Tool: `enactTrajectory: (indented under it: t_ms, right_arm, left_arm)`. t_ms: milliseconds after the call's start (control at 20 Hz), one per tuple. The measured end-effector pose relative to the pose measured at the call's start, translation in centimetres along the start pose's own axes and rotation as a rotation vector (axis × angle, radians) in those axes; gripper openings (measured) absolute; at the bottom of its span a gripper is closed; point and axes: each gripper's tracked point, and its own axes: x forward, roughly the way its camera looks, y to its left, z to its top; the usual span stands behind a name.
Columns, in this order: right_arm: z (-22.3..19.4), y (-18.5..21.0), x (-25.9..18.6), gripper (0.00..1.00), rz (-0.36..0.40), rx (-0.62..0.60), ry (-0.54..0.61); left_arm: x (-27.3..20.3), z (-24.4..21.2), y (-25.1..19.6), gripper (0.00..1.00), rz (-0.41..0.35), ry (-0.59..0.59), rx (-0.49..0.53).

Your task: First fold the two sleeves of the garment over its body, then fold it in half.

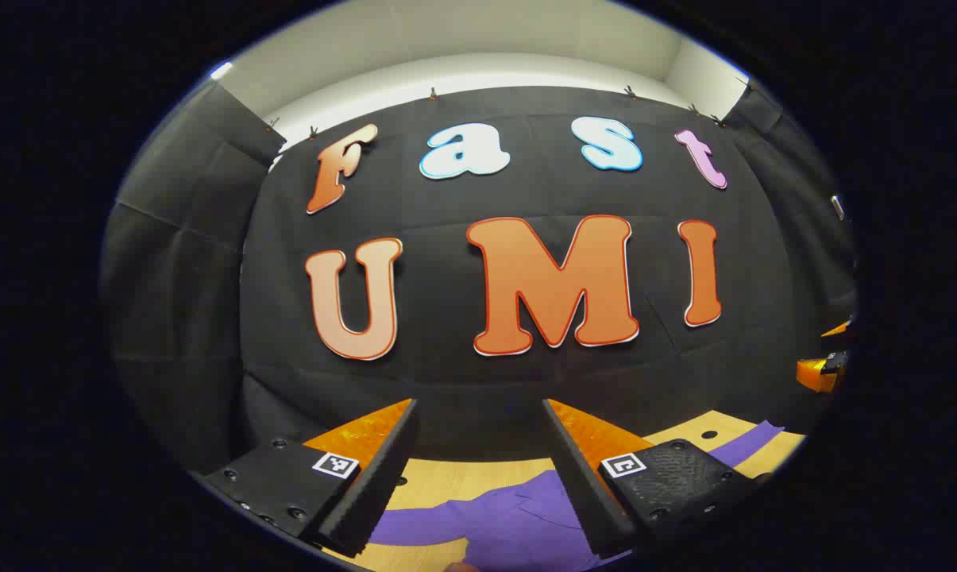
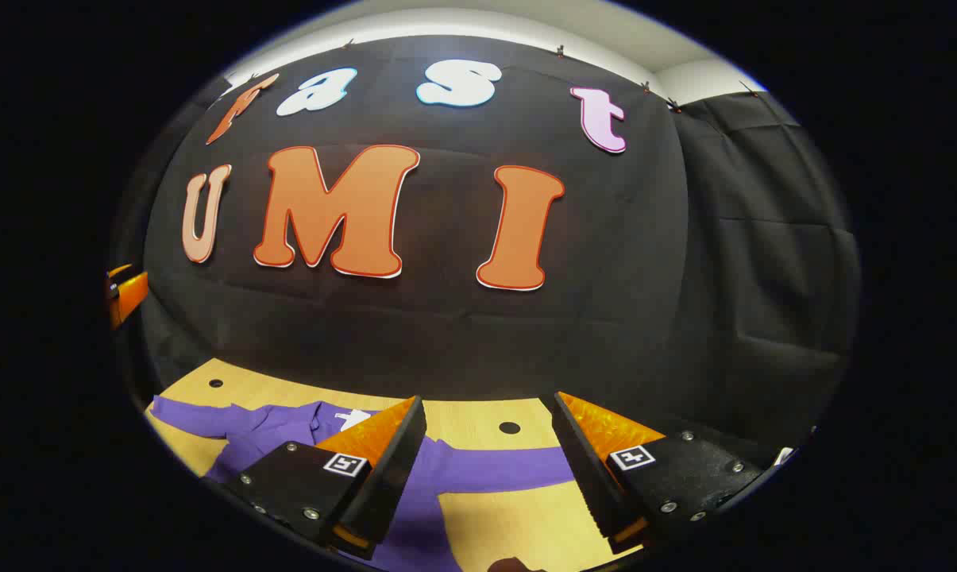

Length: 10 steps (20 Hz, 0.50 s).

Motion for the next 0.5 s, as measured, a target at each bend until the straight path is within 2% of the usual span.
enactTrajectory:
  t_ms: [250, 500]
  right_arm:
    - [0.7, 2.4, -0.6, 0.95, -0.027, 0.002, -0.003]
    - [0.5, 3.8, -1.0, 0.95, -0.034, 0.006, 0.000]
  left_arm:
    - [1.2, -0.5, 0.8, 0.95, -0.037, 0.009, -0.005]
    - [1.3, -1.3, 1.6, 0.95, -0.042, 0.025, -0.018]
